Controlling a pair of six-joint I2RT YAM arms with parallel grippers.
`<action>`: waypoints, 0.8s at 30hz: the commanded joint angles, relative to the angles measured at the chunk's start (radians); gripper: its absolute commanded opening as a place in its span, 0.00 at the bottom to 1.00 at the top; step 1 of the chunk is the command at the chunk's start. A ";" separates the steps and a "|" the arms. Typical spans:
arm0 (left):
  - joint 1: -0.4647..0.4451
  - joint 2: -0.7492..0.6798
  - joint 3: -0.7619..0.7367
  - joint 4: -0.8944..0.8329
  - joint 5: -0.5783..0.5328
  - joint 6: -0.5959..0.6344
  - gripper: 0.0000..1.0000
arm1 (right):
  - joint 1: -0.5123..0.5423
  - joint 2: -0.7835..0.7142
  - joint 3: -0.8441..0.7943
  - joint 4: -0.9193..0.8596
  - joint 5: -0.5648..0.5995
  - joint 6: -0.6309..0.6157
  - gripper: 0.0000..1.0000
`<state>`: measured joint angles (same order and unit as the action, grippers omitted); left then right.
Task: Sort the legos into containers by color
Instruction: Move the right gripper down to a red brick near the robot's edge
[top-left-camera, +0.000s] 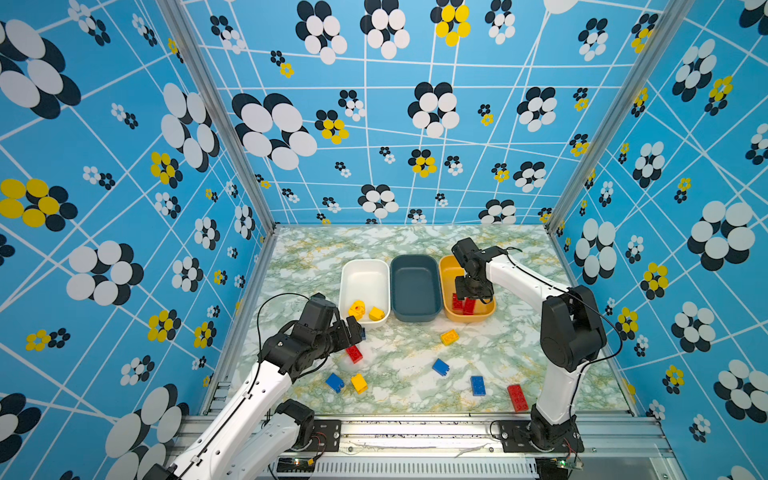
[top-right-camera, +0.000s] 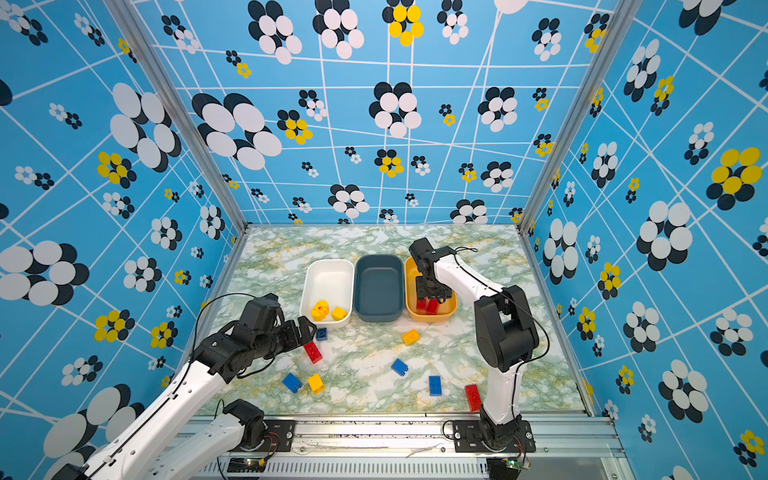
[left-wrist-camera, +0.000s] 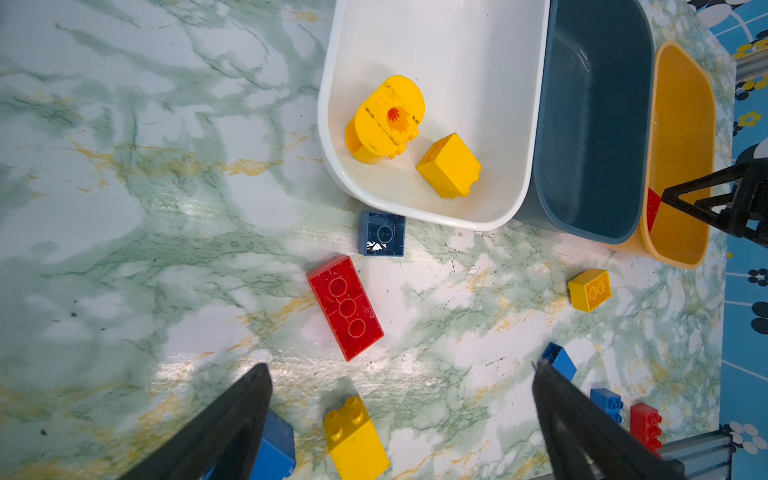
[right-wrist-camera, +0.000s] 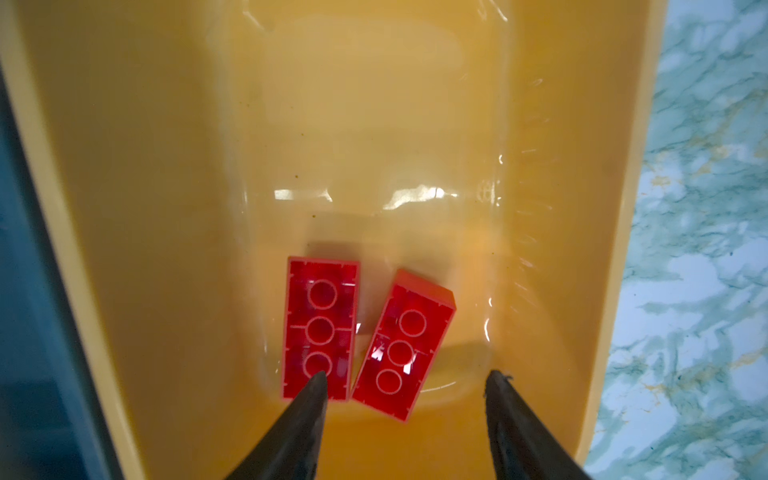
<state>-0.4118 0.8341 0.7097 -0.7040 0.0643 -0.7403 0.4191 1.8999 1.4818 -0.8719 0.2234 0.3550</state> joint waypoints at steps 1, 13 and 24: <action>0.001 0.005 0.026 -0.005 0.007 0.022 0.99 | -0.003 -0.060 0.009 -0.024 -0.012 0.011 0.64; 0.002 0.039 0.037 0.026 0.026 0.036 0.99 | -0.004 -0.387 -0.277 -0.029 -0.075 0.145 0.73; 0.001 0.063 0.016 0.075 0.060 0.037 0.99 | 0.005 -0.675 -0.551 -0.164 -0.074 0.348 0.82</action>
<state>-0.4118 0.8890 0.7193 -0.6506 0.1020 -0.7212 0.4183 1.2839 0.9741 -0.9489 0.1543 0.6106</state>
